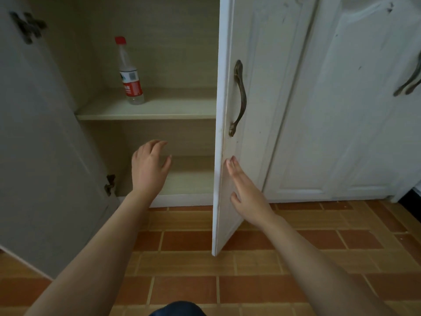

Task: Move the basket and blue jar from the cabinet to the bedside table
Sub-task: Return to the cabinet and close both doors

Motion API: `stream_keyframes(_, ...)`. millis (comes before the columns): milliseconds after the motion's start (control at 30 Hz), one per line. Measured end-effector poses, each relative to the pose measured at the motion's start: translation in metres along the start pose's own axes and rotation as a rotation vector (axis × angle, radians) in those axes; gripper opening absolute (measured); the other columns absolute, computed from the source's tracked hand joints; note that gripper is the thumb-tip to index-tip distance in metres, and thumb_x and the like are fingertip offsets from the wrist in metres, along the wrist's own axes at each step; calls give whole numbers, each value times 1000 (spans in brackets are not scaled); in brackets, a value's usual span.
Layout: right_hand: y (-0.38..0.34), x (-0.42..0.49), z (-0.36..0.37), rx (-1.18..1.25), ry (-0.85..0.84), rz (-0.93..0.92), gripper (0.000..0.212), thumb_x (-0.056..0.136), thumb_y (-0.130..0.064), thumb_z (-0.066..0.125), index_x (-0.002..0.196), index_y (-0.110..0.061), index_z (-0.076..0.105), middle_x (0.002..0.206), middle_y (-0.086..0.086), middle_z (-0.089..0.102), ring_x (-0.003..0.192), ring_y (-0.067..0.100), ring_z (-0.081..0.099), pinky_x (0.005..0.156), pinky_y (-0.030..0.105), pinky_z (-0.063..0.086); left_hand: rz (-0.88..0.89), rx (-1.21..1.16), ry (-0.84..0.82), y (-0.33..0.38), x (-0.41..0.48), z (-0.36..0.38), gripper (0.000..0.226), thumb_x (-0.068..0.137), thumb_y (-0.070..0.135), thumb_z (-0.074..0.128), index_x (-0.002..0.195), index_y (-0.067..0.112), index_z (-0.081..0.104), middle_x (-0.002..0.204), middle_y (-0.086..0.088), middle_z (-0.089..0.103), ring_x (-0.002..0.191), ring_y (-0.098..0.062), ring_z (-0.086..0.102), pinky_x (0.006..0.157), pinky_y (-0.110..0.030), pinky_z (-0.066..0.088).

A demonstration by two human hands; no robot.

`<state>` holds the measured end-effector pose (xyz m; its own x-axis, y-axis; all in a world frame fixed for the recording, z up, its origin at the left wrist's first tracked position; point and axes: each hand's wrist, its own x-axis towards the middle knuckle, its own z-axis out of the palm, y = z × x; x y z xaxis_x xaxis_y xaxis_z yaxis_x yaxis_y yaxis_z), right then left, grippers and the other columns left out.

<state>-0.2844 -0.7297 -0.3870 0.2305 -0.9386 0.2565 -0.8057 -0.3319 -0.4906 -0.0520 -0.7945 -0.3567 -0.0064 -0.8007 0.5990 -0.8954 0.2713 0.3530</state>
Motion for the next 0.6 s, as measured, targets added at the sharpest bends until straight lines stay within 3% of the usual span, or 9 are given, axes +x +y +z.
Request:
stream_keyframes(100, 1, 19, 10, -23, 9, -65, 90, 90, -3, 42, 135, -46, -23, 148, -24, -24, 130, -5, 18, 78, 21, 52, -5, 6, 3, -13, 8, 2, 37, 88, 21, 57, 124, 10, 52, 125, -13, 55, 119, -29, 46, 102, -46, 32)
stream_keyframes(200, 5, 39, 21, -64, 14, -116, 88, 90, -3, 41, 134, -45, -23, 150, -20, -22, 141, 3, -3, 99, 18, 34, 12, 2, 3, -24, 17, 4, 39, 89, 24, 56, 125, 12, 51, 126, -11, 54, 121, -27, 44, 103, -45, 31)
stream_keyframes(333, 10, 67, 32, -123, 4, -105, 85, 89, -3, 39, 137, -40, -19, 153, -14, -17, 142, 7, -7, 115, 28, 15, 52, 4, -22, -32, 31, 12, 43, 89, 29, 54, 130, 15, 47, 129, -9, 52, 123, -24, 42, 106, -44, 30)
stream_keyframes(600, 24, 111, 33, -274, 30, -4, 86, 86, -1, 44, 145, -26, -13, 156, -3, -14, 144, 19, -5, 116, 34, 14, 211, 6, -39, -32, 64, 34, 64, 89, 51, 42, 143, 24, 22, 143, -8, 37, 132, -25, 30, 110, -45, 21)
